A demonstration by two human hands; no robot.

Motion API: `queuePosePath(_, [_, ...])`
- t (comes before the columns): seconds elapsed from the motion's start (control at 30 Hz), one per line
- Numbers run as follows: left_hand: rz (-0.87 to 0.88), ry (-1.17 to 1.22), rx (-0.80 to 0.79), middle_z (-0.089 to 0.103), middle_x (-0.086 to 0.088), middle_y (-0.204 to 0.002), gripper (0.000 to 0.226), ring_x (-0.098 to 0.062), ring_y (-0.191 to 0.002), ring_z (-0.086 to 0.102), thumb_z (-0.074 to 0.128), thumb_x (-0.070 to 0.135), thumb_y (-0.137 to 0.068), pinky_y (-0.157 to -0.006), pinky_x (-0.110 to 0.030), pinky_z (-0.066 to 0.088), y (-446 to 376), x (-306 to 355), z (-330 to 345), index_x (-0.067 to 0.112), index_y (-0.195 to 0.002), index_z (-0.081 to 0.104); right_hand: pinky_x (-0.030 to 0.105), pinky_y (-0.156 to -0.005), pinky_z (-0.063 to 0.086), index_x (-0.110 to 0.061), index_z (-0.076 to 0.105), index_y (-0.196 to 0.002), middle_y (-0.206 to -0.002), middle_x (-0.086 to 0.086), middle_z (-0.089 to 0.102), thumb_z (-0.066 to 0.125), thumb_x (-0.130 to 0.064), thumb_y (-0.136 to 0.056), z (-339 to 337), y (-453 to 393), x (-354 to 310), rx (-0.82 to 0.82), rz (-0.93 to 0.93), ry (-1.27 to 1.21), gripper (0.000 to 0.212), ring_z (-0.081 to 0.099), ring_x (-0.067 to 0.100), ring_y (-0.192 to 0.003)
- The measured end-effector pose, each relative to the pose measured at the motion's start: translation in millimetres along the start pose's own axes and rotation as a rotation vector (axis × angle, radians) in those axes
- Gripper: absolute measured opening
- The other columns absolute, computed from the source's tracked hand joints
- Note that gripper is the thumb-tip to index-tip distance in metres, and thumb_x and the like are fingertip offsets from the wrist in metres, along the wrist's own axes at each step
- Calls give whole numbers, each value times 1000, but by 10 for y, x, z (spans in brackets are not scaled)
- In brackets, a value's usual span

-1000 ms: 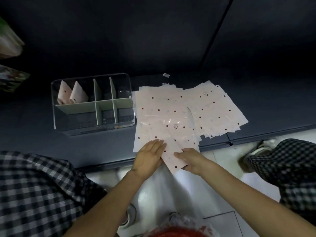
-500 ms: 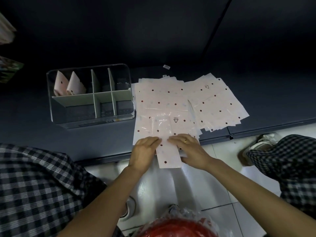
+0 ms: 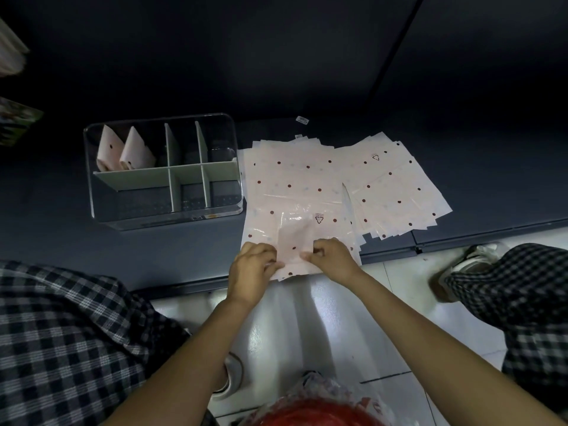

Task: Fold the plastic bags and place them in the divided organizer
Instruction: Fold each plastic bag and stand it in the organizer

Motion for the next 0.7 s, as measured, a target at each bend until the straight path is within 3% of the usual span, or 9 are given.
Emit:
queuePosePath(0.1, [-219, 152, 24, 55, 7, -87, 16, -18, -94, 43, 74, 26, -80, -83, -36, 50, -71, -13, 28, 11, -77, 73, 25, -52, 28, -16, 38, -56, -56, 0, 42, 70, -21, -82, -31, -58, -38, 3, 107, -55, 41, 35, 12, -56])
queuePosePath(0.17, [-285, 106, 12, 50, 8, -89, 19, -19, -96, 42, 70, 34, -83, -88, -34, 43, -108, -13, 54, 16, -79, 74, 21, -51, 31, -16, 42, -57, -58, -2, 47, 68, -22, -83, -46, -88, -53, 13, 166, -60, 37, 41, 11, -57])
queuePosePath(0.23, [-295, 23, -20, 46, 8, -91, 24, -19, -97, 42, 64, 40, -86, -84, -29, 33, -138, 5, 62, 19, -81, 73, 24, -55, 34, -13, 46, -60, -60, -3, 51, 61, -26, -88, -55, -113, -70, 17, 198, -39, 35, 45, 13, -60])
queuePosePath(0.33, [-292, -64, -72, 42, 8, -93, 30, -18, -98, 39, 56, 44, -91, -76, -26, 22, -180, 29, 59, 20, -81, 71, 28, -55, 31, -16, 37, -51, -51, -4, 41, 56, -31, -91, -32, -125, -76, 59, 234, 7, 47, 39, 12, -52])
queuePosePath(0.57, [-282, -210, -65, 51, 0, -104, 35, -22, -103, 43, 47, 46, -95, -85, -30, 34, -202, 93, 45, 21, -90, 70, 27, -50, 26, -18, 31, -45, -46, -3, 35, 59, -32, -90, 16, -125, -55, 87, 280, 41, 55, 35, 13, -47])
queuePosePath(0.7, [-210, -272, -20, 53, -5, -106, 27, -26, -102, 47, 55, 40, -92, -84, -35, 39, -206, 106, -6, 13, -93, 60, 27, -60, 34, -18, 33, -44, -45, -4, 37, 59, -32, -91, 20, -139, -84, 83, 294, 48, 55, 38, 13, -46])
Point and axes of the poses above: each hand's wrist, its own y-axis away from the middle knuckle, its own z-axis out of the palm, x = y × z, the point moved 1 cm from there along -y, towards the middle knuckle
